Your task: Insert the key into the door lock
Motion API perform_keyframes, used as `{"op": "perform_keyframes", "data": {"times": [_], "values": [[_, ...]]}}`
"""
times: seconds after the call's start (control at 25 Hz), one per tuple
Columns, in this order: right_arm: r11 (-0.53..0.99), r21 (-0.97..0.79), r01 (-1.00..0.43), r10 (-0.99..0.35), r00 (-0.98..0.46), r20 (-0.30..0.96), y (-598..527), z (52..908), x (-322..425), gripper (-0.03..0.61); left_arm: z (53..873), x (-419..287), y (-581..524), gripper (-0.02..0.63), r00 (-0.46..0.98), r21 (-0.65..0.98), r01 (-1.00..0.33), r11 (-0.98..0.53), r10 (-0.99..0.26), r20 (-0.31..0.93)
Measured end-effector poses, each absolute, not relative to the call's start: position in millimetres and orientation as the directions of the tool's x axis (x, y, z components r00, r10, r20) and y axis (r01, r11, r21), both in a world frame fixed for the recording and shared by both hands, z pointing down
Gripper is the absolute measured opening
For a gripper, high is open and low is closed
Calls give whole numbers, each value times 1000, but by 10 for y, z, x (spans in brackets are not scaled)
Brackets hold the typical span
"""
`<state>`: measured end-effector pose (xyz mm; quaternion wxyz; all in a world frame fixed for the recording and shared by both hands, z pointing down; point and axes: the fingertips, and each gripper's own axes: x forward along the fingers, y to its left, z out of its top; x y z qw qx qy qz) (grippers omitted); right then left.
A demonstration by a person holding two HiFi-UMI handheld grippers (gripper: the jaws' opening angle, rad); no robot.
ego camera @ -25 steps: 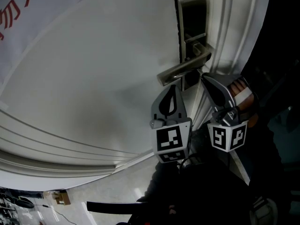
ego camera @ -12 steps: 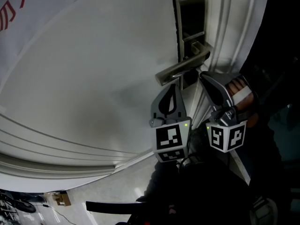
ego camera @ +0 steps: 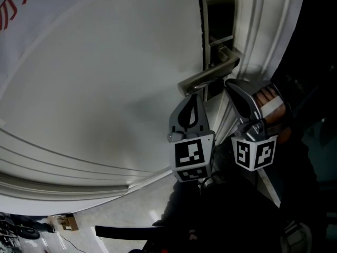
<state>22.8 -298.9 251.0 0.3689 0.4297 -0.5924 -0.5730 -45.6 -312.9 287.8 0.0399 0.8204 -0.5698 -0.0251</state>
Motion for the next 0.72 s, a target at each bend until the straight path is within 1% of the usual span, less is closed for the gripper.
{"op": "perform_keyframes", "data": {"times": [0.72], "values": [[-23,997,-71,-932,-360,-47,-2985,2503,223,14,2833,-455,-3154,2,357,97,-929,-356,-934,-12]]}}
